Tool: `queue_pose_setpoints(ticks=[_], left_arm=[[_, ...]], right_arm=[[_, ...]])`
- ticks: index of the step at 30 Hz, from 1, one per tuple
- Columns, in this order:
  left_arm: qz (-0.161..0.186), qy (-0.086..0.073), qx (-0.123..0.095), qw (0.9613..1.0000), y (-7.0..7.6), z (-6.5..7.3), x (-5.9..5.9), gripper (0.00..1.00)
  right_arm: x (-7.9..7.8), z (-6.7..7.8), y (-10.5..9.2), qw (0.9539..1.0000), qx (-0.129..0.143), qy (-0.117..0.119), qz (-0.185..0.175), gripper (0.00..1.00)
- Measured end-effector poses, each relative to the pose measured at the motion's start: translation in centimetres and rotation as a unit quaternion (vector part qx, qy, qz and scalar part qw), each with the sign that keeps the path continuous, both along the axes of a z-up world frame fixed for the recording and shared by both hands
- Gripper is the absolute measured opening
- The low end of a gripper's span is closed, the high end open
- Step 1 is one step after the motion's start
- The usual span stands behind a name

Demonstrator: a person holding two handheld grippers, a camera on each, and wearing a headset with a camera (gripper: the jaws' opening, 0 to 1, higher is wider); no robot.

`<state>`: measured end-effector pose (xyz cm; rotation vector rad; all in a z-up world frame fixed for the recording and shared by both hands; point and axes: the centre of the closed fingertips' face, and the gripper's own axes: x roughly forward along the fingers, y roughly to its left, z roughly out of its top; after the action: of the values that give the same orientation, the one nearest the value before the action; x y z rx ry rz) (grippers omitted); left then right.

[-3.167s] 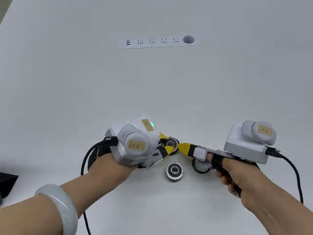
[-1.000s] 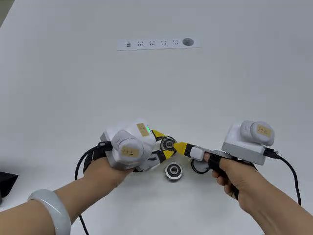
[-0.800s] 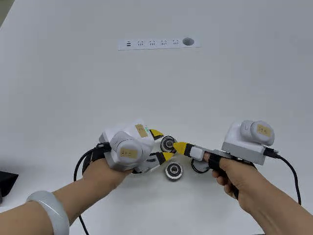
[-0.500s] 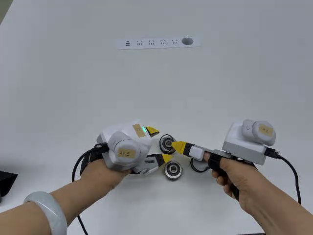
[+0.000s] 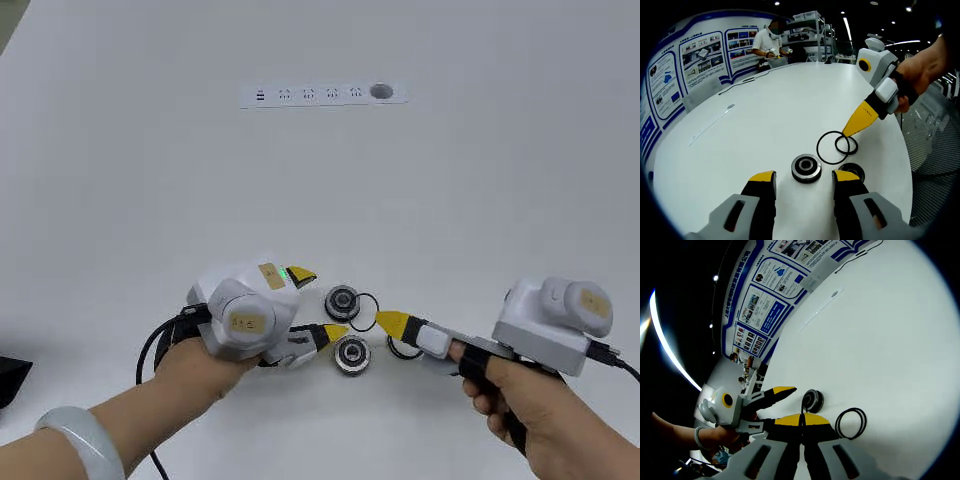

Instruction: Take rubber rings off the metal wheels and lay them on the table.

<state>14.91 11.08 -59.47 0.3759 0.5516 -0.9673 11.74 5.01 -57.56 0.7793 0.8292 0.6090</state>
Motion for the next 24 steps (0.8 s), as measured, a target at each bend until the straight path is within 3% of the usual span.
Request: queue_pose_setpoints(ticks=[11,19,24], left_arm=[[0.000,0.001,-0.001,1.0000,-0.1,0.0,-0.2,0.45],[-0.001,0.003,0.000,1.0000,-0.1,0.0,-0.3,0.44],[-0.002,0.003,0.000,1.0000,-0.2,0.1,-0.2,0.44]], right_arm=[[-0.7,-1.2,-2.8,0.9994,-0.018,0.016,-0.024,0.02],[-1.4,-2.2,-3.7,0.9984,-0.052,0.019,-0.012,0.02],[-1.5,-2.5,-3.8,0.9968,-0.079,0.011,-0.002,0.09]])
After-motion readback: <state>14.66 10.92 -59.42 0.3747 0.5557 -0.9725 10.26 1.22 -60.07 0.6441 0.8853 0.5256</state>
